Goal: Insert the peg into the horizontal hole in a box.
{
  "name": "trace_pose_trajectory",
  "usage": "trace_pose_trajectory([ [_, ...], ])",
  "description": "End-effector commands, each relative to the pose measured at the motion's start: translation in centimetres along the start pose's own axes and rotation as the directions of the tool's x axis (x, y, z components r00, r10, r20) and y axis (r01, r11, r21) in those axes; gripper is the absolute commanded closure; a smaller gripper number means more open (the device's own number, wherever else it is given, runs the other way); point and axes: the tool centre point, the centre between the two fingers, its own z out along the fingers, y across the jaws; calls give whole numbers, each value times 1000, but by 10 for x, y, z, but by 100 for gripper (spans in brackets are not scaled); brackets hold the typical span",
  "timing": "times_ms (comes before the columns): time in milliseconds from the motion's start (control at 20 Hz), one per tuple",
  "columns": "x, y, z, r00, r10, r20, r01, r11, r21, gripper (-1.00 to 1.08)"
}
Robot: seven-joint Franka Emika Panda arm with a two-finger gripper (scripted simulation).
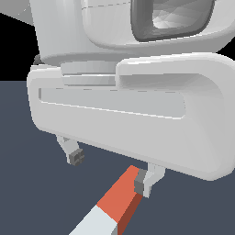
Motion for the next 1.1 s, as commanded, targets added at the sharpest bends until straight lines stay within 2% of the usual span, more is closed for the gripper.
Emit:
trace_pose_trajectory([
  [0,-28,0,15,997,73,0,-73,997,7,-92],
  [150,-51,-1,26,992,128,0,-128,992,13,-92],
  [300,-61,-3,32,988,155,1,-155,988,17,-92],
  [750,-60,-3,34,989,151,1,-151,988,17,-92],
  [1050,-59,-4,60,989,149,0,-149,989,17,-92],
])
